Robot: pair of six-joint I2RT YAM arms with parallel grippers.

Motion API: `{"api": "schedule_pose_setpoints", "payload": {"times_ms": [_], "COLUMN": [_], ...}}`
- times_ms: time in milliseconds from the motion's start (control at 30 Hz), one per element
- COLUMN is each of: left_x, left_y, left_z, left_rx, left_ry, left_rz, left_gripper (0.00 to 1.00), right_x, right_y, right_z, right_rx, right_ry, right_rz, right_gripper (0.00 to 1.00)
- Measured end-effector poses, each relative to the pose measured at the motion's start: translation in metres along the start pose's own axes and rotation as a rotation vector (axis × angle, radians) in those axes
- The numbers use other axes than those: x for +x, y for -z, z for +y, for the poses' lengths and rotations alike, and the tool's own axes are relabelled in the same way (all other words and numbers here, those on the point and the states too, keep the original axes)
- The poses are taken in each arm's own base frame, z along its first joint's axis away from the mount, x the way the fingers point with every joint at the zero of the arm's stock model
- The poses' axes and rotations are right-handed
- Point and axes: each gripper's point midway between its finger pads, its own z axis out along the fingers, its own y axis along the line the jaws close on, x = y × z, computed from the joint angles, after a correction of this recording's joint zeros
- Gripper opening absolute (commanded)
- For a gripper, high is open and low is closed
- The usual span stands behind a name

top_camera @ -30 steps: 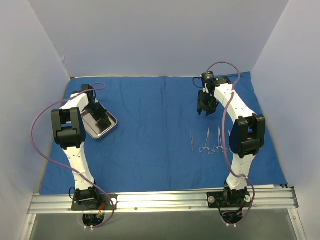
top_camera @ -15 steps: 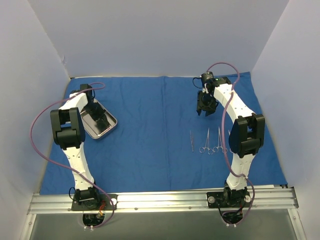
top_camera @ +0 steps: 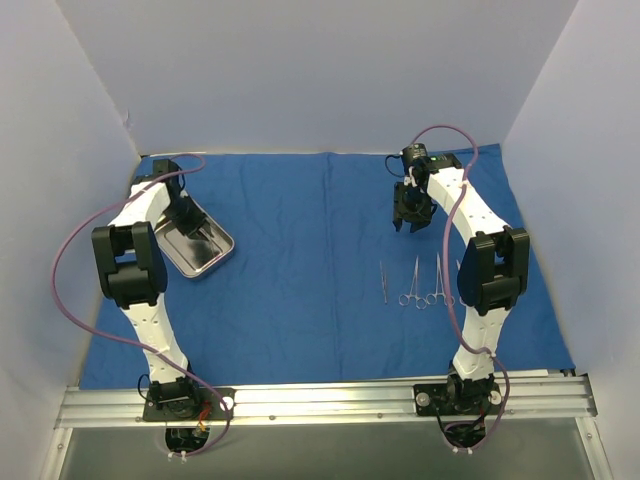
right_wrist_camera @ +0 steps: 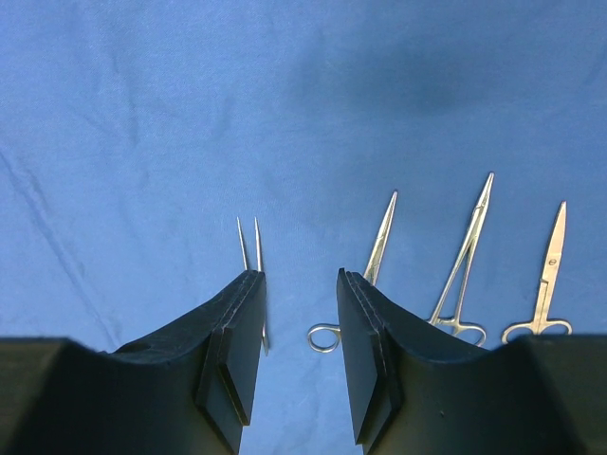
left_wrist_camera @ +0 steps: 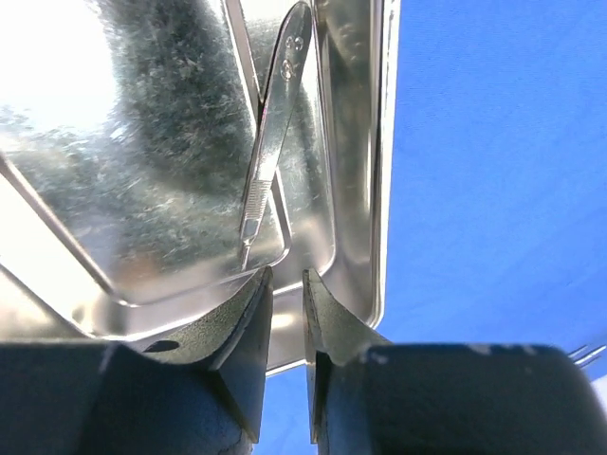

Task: Open and lay out the surgical kit
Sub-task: Pick up the medical item from the container.

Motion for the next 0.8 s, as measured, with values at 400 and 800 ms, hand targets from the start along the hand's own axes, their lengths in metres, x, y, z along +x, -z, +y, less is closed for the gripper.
{"api": "schedule_pose_setpoints", "payload": {"times_ms": [400,800], "left_x": [0.017,0.025], "left_y": [0.003,-0.009], "left_z": [0.014,0.02], "left_rx": [-0.147,-0.222], "left_ry": [-0.082,-0.131], "left_rz": [-0.001,0.013], "left_gripper": [0.4,0.36], "right_x": [0.001,0.0], "right_y": [0.0,0.0], "right_z": [0.001,-0.002], "right_rx": [-0.012,-0.011], "right_ry": [0.022,0.019], "right_rz": [0.004,0.005], "right_gripper": [0.36,0.36]}}
